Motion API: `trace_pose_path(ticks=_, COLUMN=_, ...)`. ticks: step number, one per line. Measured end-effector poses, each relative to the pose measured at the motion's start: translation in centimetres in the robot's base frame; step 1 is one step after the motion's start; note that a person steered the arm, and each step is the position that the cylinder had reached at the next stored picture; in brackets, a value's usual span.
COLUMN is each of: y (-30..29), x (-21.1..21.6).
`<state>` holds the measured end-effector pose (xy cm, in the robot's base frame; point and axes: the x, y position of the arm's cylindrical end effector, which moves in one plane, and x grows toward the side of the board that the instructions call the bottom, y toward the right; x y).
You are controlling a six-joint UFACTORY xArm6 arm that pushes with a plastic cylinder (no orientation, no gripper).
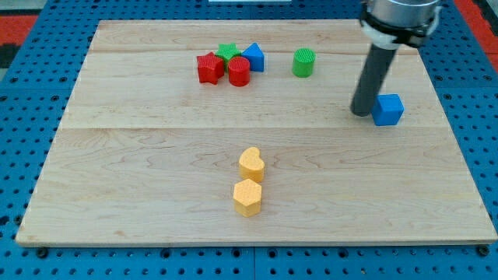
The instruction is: Place the blue triangle to the left of the blue cube
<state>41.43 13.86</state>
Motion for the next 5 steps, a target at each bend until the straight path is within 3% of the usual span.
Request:
trace_pose_path(ticks=1, y=-5.5, x=-3.3)
trace_pose_path(ticks=4, y=-8.3, x=-16.6)
trace_pose_path(ticks=5, y=-15.2, x=-16.6)
